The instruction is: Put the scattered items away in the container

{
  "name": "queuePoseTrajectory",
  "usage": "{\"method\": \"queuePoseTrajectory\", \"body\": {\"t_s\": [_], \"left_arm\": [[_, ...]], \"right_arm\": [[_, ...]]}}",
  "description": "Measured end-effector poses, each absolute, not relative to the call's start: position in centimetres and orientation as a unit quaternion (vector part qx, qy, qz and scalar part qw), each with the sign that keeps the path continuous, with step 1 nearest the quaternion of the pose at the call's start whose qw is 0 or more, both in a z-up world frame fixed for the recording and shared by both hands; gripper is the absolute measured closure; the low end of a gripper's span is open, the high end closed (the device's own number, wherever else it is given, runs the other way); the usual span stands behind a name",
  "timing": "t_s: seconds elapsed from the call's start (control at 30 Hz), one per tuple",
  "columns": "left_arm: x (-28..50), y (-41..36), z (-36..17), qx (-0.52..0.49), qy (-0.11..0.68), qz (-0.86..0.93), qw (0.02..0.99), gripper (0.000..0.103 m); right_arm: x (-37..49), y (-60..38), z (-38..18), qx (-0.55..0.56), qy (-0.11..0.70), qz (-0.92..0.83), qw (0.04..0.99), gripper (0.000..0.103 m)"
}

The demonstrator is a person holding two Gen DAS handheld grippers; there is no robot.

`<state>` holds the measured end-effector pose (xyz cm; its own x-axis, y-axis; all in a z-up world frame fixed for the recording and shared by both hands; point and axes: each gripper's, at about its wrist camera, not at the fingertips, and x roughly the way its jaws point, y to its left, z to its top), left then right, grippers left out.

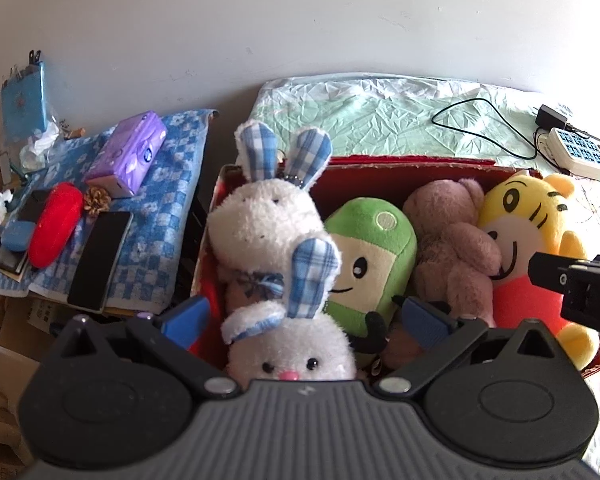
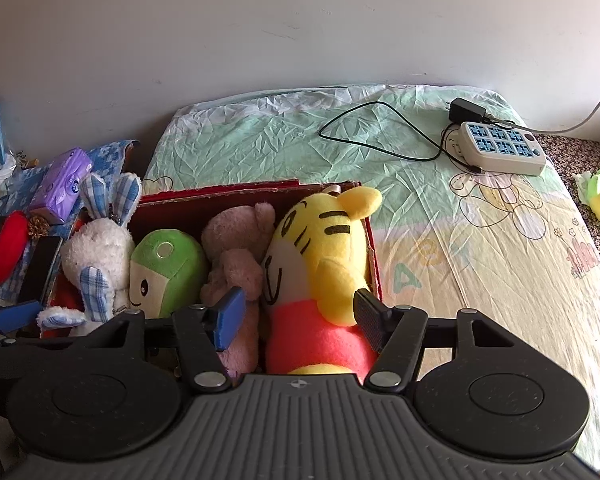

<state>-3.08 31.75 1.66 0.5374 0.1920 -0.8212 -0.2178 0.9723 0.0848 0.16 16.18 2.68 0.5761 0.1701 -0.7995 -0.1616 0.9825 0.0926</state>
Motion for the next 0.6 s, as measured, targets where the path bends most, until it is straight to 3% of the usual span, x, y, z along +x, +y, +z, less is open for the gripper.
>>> {"method": "queuePoseTrajectory", "body": {"t_s": [0.6], "left_arm": [[-2.5, 29.2, 1.1, -0.033, 0.474, 0.051, 0.878, 0.001]], "right_arm": [[-0.5, 13.9, 2.9, 0.011, 0.445, 0.068, 0.893, 0.043]]}}
